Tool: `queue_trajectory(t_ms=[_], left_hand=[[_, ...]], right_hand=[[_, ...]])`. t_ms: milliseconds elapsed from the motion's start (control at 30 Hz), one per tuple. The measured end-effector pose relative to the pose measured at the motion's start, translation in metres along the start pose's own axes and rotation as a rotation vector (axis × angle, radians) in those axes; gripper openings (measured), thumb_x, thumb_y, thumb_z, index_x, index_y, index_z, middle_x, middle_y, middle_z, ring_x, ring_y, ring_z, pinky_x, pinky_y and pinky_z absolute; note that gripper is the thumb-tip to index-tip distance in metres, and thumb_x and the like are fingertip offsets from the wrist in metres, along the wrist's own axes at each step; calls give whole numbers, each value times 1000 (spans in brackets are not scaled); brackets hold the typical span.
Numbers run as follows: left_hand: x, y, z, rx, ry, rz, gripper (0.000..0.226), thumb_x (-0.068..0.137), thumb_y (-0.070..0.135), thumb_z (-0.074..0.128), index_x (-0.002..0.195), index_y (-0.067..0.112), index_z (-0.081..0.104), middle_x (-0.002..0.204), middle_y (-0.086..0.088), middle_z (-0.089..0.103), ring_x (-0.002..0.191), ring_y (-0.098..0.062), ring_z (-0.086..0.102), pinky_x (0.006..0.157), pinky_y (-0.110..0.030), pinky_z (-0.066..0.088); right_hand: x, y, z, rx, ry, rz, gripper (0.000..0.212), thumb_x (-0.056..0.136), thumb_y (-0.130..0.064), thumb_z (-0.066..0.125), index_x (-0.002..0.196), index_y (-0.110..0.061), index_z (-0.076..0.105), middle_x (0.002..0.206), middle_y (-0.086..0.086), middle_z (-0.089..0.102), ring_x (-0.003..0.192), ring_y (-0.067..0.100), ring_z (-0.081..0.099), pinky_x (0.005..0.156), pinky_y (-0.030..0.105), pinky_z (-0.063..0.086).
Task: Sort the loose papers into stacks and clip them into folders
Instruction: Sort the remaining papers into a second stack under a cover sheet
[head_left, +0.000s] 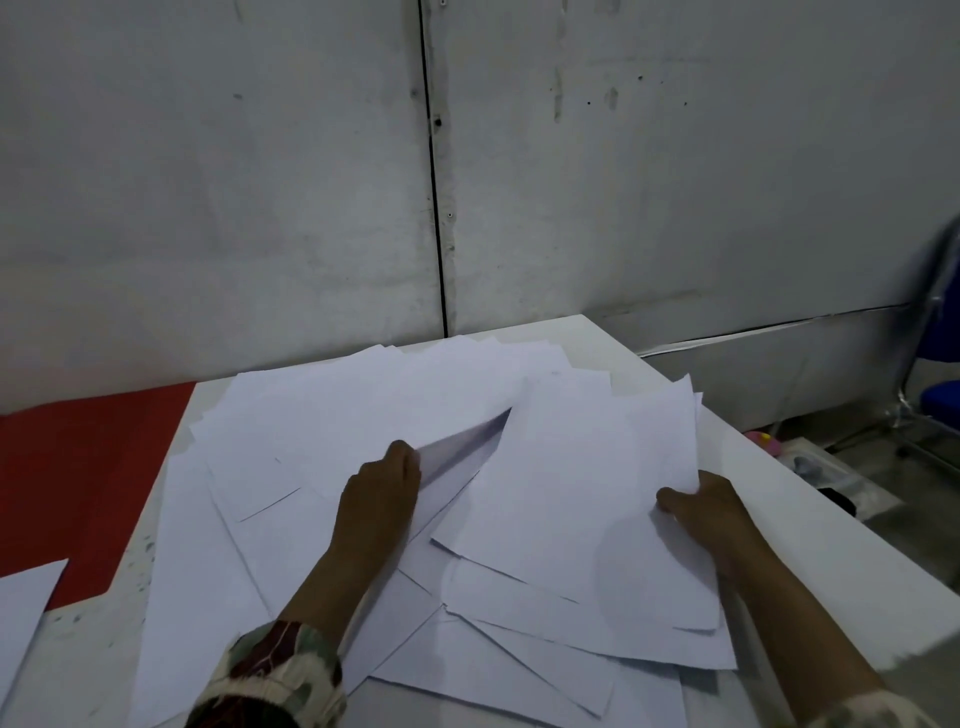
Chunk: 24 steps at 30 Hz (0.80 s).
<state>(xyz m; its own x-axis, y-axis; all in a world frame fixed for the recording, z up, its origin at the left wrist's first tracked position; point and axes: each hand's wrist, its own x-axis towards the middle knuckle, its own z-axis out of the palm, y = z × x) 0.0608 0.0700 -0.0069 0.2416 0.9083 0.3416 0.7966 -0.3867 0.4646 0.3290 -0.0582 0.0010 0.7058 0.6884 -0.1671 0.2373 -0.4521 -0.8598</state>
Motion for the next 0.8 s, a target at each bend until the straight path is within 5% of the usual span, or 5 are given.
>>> queue_trajectory(t_ms=[133, 467, 533, 667, 800], left_hand=[[-9, 7, -4, -191, 188, 23, 19, 98, 23, 37, 90, 10, 49, 56, -4, 48, 50, -20, 47, 48, -27, 35], [-58, 38, 10, -237, -97, 311, 51, 89, 48, 20, 100, 11, 53, 63, 0, 49, 67, -30, 58, 59, -27, 31], [-66, 42, 16, -224, -129, 339, 65, 82, 58, 9, 101, 13, 52, 66, -4, 53, 68, -27, 58, 59, -26, 31], [-79, 48, 22, -154, -209, 393, 73, 75, 58, -1, 101, 15, 52, 80, -5, 64, 73, -23, 59, 61, -23, 31], [-90, 65, 19, -132, -326, 468, 75, 75, 59, 2, 113, 21, 54, 106, 1, 67, 93, -18, 62, 75, -22, 39]], right_hand=[[-6, -5, 9, 95, -49, 5, 21, 84, 0, 55, 66, -10, 51, 67, 1, 52, 62, 13, 46, 52, 23, 34], [-17, -24, 40, 188, -248, 53, 18, 86, -3, 49, 70, -9, 50, 82, 12, 53, 70, 22, 48, 59, 27, 34], [-18, -28, 44, 205, -263, 71, 13, 92, -12, 44, 87, -8, 56, 91, 13, 54, 75, 24, 51, 67, 29, 38], [-18, -36, 49, 221, -307, 90, 63, 95, -50, 35, 143, -9, 33, 145, 10, 40, 131, 30, 40, 106, 36, 32], [-22, -34, 49, 261, -331, -2, 50, 90, -36, 56, 132, -10, 48, 128, 5, 56, 104, 19, 52, 89, 28, 39]])
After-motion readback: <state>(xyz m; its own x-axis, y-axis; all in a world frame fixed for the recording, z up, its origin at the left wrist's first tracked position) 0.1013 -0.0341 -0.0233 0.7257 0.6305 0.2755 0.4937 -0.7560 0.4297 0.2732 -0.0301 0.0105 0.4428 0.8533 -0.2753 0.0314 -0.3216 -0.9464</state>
